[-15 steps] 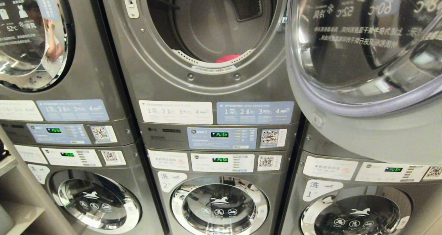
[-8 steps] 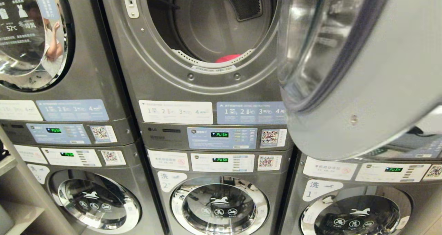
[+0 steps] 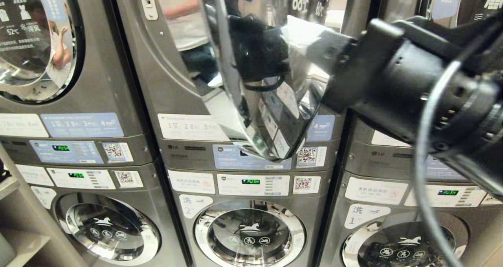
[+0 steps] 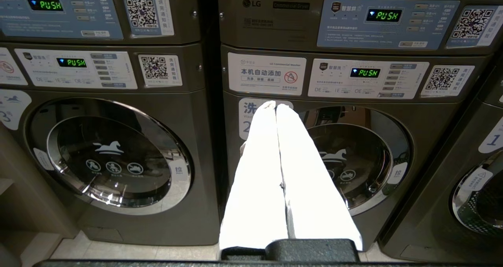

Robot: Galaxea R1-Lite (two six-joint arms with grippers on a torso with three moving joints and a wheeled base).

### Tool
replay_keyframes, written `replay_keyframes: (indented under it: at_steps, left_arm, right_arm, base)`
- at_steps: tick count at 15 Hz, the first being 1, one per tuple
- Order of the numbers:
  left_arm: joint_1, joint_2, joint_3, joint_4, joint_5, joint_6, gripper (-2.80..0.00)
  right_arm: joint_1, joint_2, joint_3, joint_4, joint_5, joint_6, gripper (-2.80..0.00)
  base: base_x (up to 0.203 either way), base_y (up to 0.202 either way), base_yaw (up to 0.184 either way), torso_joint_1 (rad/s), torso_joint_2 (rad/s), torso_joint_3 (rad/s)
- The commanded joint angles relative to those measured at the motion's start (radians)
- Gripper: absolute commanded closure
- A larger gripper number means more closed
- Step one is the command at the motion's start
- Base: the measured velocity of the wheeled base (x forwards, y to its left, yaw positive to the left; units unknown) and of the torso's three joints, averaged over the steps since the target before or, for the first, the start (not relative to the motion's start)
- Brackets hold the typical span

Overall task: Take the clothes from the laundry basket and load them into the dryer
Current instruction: Close the dryer

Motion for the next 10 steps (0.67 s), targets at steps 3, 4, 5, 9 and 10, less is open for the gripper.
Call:
replay_keyframes:
  at_steps: [3, 4, 5, 9, 10]
  left_arm:
    - [0.000, -0.002, 0.000, 0.000, 0.000, 0.000, 0.00]
    - [0.000, -0.002, 0.000, 0.000, 0.000, 0.000, 0.00]
    - [0.000, -0.002, 0.000, 0.000, 0.000, 0.000, 0.00]
    - [0.000, -0.002, 0.000, 0.000, 0.000, 0.000, 0.00]
    - [0.000, -0.002, 0.000, 0.000, 0.000, 0.000, 0.00]
  right_arm:
    - [-0.043, 0.374, -0.323, 0.011, -0.018, -0.016, 0.00]
    - [-0.057, 0.435, -0.392, 0.037, -0.059, -0.027, 0.00]
    - [-0.069, 0.494, -0.481, 0.081, -0.143, -0.038, 0.00]
    - [-0.175, 0.583, -0.733, 0.225, -0.416, -0.011, 0.00]
    - [-0.210, 0.543, -0.715, 0.235, -0.429, -0.003, 0.00]
  base:
    - [0.000, 0.000, 0.000, 0.000, 0.00, 0.000]
    - [0.000, 0.000, 0.000, 0.000, 0.00, 0.000]
    - [0.000, 0.000, 0.000, 0.000, 0.00, 0.000]
    - [0.000, 0.000, 0.000, 0.000, 0.00, 0.000]
    - [0.000, 0.000, 0.000, 0.000, 0.00, 0.000]
